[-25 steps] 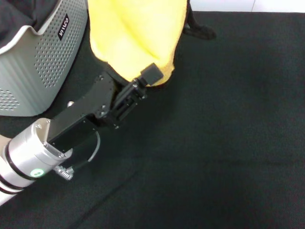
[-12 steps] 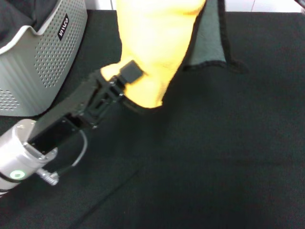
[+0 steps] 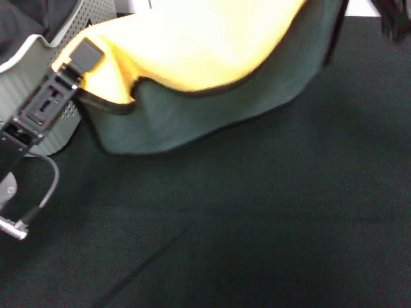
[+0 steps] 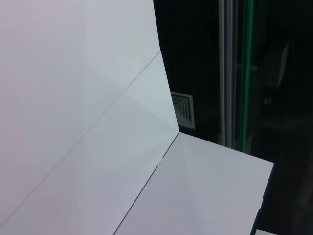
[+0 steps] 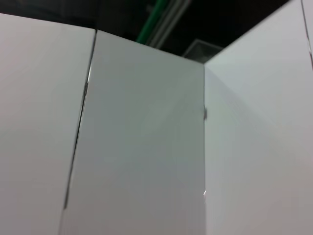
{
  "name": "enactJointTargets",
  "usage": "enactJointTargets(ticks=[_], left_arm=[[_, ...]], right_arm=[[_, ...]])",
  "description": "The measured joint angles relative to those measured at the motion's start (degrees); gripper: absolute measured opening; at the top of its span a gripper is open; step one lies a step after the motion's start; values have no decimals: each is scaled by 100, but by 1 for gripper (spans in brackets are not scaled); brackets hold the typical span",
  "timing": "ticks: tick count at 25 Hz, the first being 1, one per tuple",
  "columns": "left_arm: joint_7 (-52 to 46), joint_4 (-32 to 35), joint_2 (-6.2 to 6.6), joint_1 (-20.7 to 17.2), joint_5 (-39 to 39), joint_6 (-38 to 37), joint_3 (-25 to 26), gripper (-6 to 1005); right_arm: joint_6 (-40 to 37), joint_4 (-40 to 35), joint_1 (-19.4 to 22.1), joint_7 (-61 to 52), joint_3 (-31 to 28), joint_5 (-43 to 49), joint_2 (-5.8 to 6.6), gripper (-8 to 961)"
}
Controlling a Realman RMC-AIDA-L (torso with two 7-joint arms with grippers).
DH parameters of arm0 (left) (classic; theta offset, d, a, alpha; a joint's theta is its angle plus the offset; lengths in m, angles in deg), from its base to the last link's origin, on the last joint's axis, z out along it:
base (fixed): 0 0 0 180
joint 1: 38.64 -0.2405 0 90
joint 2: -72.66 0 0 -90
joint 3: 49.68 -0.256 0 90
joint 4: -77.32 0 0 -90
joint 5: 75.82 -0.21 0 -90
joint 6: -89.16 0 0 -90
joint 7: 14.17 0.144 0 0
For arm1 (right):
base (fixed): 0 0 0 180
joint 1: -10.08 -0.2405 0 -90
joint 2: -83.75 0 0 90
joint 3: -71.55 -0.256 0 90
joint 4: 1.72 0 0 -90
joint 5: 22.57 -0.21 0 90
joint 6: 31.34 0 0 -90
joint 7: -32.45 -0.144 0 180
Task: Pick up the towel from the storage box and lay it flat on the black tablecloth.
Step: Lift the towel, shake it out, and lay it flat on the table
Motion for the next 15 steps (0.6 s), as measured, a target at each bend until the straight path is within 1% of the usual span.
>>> enactJointTargets(ticks=[2, 7, 9, 12, 15], left_arm=[[-142, 58, 65, -22, 0, 0, 5, 12], [-662, 75, 362, 44, -116, 1, -50, 12], [-825, 76, 441, 77, -160, 3, -53, 12], [-964, 79, 502, 175, -315, 9, -42, 13], [-1031, 65, 508, 239, -410, 15, -20, 13]], right_arm=[[-188, 74, 140, -199, 1, 245, -1, 111], [-551, 383, 334, -424, 16, 617, -56, 112], [-669, 587, 348, -431, 21, 627, -64, 113], [-880, 876, 317, -433, 7, 634, -70, 114], [-961, 944, 269, -439, 26, 636, -70, 114]])
